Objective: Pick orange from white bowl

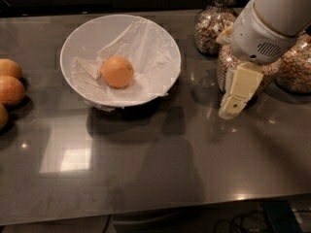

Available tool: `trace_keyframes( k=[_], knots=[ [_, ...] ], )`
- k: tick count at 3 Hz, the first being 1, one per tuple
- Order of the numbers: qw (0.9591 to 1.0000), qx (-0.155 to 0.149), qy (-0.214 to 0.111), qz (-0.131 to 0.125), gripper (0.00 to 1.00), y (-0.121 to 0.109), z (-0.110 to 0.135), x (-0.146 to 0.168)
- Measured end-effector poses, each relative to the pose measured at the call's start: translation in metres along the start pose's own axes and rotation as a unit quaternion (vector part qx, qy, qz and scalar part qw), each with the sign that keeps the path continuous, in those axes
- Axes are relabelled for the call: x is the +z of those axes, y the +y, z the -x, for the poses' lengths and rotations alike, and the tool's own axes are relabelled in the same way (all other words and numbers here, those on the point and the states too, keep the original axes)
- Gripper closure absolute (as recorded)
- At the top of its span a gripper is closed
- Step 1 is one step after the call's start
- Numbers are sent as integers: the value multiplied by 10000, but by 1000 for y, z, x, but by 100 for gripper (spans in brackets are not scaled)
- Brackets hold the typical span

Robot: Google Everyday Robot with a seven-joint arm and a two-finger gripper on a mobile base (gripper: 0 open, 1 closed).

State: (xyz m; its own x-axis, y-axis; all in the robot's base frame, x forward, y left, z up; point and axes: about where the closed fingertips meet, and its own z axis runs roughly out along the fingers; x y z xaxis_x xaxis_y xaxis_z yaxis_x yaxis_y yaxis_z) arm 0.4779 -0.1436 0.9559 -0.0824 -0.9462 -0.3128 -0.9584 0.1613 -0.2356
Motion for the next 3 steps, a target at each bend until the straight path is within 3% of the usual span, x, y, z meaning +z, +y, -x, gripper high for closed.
trace_keyframes(
  k=[1, 3],
  knots=[
    [9985, -313, -439, -83, 0, -13, 39, 13],
    [9973, -431, -582, -137, 0, -17, 49, 19]
  ],
)
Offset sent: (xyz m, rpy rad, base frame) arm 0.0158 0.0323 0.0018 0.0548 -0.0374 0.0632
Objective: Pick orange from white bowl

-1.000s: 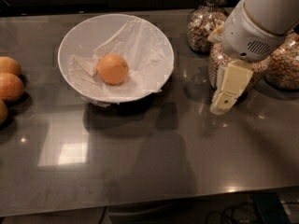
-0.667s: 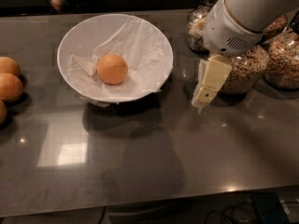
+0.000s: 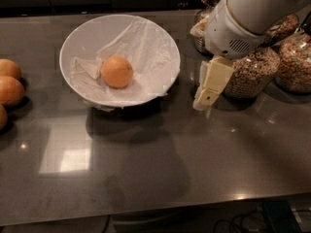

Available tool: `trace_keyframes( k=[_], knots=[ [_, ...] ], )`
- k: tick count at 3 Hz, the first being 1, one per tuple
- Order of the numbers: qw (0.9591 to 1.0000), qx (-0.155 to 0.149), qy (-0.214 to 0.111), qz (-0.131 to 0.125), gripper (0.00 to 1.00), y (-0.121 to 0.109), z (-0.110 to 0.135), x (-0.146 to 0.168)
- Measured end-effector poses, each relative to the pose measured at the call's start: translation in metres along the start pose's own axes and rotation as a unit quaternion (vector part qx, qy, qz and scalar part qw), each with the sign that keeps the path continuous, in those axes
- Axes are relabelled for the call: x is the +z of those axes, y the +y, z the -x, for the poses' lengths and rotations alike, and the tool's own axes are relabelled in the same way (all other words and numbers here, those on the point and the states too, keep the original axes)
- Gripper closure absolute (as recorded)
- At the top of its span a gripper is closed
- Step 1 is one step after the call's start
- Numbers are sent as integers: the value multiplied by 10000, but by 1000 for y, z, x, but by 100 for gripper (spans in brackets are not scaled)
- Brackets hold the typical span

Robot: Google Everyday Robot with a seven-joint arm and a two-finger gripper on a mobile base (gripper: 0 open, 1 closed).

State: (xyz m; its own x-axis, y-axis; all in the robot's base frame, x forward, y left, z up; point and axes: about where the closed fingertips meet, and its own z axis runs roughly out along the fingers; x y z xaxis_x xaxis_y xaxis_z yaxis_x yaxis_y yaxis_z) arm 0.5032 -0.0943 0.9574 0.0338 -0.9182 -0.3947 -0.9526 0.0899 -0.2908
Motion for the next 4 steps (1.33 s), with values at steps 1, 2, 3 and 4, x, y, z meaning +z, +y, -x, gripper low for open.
trace_keyframes(
  k=[1, 2, 3, 4],
  knots=[
    [9991, -362, -237, 2, 0, -21, 27, 27],
    [9972, -566, -484, 19, 0, -45, 50, 51],
    [9949, -625, -792, 79, 0, -80, 72, 102],
    [9948, -627, -796, 80, 0, -81, 72, 102]
  ],
)
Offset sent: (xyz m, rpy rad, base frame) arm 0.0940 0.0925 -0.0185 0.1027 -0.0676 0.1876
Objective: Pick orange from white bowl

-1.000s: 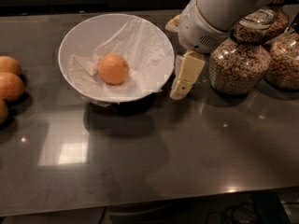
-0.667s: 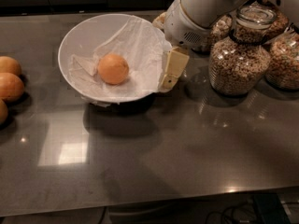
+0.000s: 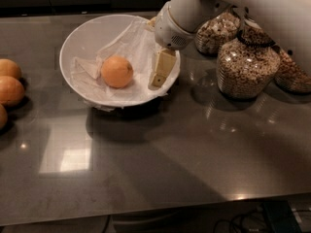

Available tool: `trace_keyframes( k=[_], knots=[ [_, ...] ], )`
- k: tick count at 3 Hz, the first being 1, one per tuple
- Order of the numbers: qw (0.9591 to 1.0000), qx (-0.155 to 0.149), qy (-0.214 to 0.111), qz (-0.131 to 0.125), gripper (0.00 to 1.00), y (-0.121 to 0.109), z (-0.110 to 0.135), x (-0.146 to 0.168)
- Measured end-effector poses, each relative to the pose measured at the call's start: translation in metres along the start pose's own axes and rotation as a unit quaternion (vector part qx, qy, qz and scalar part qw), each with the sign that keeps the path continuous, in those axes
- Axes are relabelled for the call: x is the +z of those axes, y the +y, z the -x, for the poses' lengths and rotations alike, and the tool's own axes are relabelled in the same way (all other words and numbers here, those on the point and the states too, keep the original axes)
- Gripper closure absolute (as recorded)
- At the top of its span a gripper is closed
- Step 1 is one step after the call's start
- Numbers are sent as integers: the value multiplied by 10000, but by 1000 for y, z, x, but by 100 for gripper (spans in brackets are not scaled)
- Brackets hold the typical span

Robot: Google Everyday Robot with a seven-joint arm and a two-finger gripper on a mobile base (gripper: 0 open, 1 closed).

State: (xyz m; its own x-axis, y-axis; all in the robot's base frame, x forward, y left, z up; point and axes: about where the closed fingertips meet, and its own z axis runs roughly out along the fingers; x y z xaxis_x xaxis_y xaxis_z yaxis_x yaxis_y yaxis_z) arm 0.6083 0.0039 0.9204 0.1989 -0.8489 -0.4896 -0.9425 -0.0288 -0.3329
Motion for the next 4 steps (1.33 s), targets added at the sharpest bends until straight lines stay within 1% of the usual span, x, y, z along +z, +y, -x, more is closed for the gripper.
trace_keyframes(
  k=[1, 2, 3, 4],
  knots=[
    [9998, -89, -195, 46, 0, -2, 10, 12],
    [9981, -119, -582, 180, 0, -11, 33, 28],
    [9953, 165, -842, 446, 0, -15, 43, 35],
    [9953, 169, -843, 448, 0, -15, 43, 35]
  ],
)
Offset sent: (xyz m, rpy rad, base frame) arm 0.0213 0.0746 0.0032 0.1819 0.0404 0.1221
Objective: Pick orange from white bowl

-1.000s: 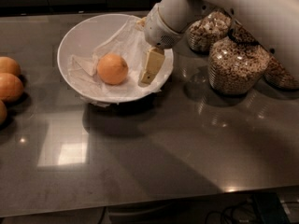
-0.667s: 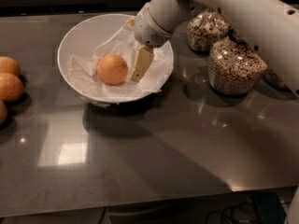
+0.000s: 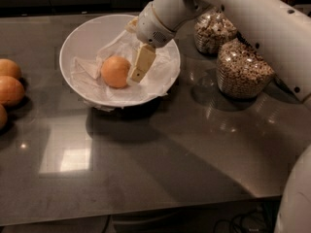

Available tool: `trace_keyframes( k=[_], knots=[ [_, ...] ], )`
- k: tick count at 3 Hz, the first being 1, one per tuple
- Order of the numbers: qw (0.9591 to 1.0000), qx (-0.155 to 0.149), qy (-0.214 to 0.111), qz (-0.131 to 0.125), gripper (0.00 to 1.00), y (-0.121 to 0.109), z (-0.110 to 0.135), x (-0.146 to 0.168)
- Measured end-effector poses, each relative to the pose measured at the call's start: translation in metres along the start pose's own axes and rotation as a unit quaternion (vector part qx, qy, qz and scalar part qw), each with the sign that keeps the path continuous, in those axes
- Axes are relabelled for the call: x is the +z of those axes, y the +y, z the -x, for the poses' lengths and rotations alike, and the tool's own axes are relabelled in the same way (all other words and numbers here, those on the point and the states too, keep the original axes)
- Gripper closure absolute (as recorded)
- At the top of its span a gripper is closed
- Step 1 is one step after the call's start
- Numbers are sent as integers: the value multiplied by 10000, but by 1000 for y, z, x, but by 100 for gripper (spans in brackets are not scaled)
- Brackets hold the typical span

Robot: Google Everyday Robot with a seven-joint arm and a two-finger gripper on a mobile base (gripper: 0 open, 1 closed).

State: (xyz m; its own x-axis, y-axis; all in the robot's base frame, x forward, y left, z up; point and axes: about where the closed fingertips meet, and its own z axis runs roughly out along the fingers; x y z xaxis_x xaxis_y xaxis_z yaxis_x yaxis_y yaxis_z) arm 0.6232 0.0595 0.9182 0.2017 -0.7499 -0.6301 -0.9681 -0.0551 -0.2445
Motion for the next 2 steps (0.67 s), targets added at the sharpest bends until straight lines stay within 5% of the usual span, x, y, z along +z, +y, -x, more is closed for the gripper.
trace_keyframes(
  k=[2],
  knots=[
    [9999, 137, -80, 68, 0, -2, -5, 10]
  ],
)
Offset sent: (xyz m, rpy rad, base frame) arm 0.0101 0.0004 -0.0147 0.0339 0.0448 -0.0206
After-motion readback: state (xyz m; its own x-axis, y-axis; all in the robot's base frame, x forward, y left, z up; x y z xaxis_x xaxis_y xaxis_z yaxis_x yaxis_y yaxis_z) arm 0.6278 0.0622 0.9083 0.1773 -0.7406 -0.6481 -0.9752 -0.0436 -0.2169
